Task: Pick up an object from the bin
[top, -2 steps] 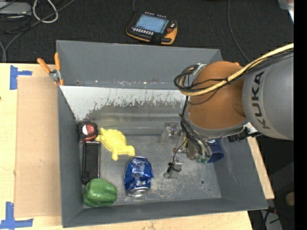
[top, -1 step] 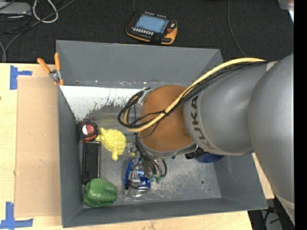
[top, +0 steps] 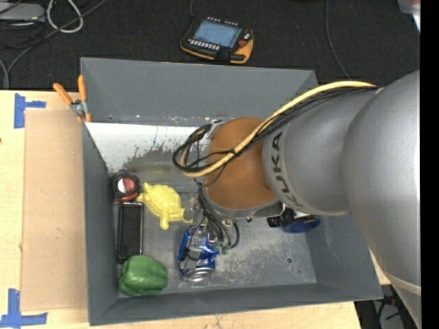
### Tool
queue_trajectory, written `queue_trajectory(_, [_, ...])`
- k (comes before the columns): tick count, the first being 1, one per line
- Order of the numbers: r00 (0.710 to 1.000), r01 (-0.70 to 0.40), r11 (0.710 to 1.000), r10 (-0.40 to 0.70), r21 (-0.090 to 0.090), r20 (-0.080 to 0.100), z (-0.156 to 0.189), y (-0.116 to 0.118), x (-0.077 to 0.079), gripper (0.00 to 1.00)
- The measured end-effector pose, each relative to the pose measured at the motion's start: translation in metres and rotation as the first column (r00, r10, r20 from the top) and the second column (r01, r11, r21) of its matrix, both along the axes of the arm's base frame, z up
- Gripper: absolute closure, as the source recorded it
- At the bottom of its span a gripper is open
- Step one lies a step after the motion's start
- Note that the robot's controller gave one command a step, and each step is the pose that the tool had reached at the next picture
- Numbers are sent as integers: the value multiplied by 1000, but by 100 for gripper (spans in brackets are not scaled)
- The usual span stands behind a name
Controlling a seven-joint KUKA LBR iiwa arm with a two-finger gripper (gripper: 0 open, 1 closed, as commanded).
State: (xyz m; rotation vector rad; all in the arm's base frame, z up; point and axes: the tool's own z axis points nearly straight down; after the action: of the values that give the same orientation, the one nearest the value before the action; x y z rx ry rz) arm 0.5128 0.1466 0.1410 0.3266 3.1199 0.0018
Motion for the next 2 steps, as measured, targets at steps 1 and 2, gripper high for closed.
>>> queue_trajectory(1, [999,-49,999,49,1,0,-8,2,-5,0])
queue_trajectory(2, [965,-262,965,262,0,-3,-63,-33,-9,100])
